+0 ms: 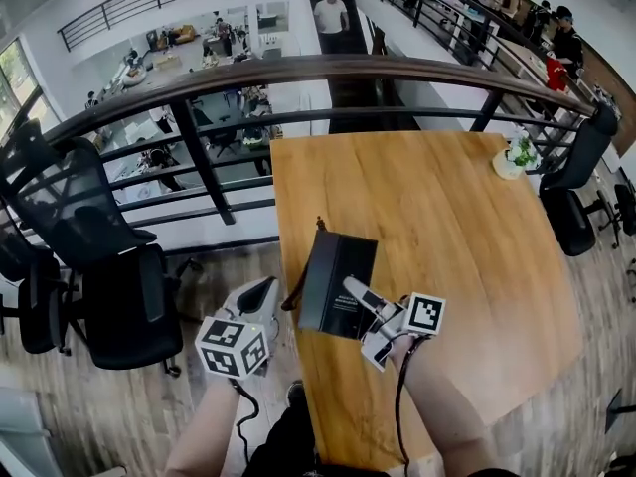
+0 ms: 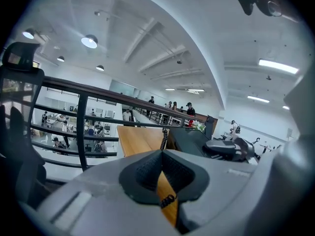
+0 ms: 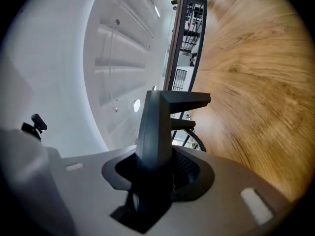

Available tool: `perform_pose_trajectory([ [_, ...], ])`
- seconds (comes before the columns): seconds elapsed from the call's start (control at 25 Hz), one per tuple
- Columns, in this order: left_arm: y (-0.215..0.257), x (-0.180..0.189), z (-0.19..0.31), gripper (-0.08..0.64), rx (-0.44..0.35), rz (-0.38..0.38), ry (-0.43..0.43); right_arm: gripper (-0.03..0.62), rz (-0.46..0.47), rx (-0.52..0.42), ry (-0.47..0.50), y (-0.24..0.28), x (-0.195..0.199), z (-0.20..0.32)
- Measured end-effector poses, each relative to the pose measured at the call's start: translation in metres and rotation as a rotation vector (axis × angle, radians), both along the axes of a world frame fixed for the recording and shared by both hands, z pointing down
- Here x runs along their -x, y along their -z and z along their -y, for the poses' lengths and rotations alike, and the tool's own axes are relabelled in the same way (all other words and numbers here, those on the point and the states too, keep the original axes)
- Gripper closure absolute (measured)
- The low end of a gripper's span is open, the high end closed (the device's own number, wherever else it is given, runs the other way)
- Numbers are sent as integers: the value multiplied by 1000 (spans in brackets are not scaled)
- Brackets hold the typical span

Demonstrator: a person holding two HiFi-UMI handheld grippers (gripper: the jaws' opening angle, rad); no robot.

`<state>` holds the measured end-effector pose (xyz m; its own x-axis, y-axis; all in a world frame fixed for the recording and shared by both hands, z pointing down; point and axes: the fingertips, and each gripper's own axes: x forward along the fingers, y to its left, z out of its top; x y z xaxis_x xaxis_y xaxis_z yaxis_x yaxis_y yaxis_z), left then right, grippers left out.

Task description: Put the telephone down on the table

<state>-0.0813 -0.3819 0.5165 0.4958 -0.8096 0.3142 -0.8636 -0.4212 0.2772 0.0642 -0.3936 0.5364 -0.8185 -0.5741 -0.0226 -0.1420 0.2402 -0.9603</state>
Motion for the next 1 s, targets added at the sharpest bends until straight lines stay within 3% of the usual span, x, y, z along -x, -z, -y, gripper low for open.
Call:
perform_pose_trajectory([
  [0.56,-16,9,132,558,45,10,18,430,-24,2,74,-7,23,145],
  [1.0,-40,13,176,558,49,17,50,431,-28,-13,211,-32,41,208],
])
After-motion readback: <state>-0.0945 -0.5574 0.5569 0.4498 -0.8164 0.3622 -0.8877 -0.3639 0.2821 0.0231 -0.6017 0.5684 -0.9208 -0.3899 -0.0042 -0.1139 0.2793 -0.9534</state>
